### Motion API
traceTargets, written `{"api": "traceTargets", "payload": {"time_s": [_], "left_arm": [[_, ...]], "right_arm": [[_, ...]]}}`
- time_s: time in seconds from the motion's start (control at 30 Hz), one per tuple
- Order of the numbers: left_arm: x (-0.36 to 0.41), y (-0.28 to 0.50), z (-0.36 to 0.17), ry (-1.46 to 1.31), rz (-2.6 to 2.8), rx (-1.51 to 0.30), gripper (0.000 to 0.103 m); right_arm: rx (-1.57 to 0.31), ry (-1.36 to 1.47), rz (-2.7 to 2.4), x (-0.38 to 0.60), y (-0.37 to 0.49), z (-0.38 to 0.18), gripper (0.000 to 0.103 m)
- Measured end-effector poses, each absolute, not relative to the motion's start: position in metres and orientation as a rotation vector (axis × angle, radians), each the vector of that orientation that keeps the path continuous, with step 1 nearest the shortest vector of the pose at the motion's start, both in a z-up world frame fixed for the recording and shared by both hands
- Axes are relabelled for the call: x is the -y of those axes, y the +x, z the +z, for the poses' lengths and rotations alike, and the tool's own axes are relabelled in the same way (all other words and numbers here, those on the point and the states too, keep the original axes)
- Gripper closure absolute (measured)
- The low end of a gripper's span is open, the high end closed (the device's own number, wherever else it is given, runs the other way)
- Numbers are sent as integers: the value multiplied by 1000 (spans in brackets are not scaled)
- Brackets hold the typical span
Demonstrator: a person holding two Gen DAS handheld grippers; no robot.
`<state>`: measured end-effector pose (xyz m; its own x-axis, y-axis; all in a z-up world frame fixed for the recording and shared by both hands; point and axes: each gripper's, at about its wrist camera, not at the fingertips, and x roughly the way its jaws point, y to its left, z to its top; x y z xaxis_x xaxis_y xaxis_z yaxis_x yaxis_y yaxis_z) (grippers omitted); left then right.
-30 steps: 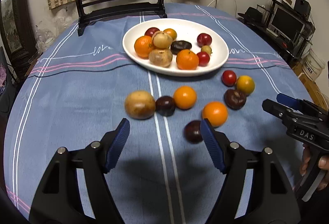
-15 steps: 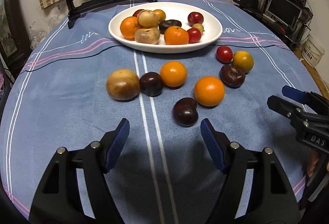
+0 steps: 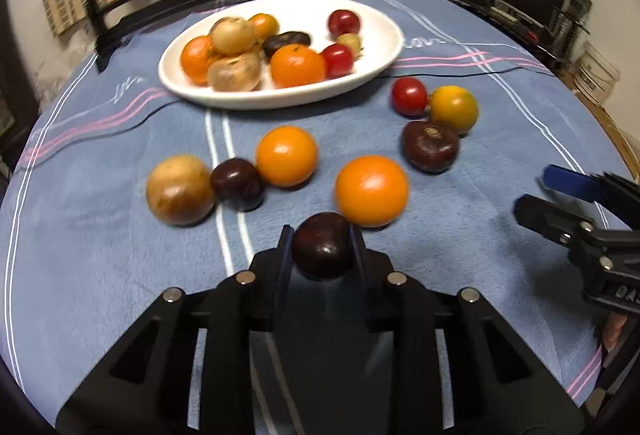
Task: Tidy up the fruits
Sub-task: 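Grasp a dark purple plum with the left gripper while the right grasps a dark red plum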
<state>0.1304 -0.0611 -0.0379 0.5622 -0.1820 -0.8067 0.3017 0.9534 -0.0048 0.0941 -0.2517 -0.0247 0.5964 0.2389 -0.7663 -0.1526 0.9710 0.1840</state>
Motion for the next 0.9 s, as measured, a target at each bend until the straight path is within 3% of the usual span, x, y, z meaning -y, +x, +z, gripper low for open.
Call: {"api": "traceTargets", "payload": {"time_s": [0.73,0.9], "left_arm": [[12,111,-33,45,-263,-901,75],[15,112,-35,53,-266,-912,75]], "right_arm": [[-997,-79,284,186,163,-37,36],[-990,-106,254,181,171,-36,56]]}}
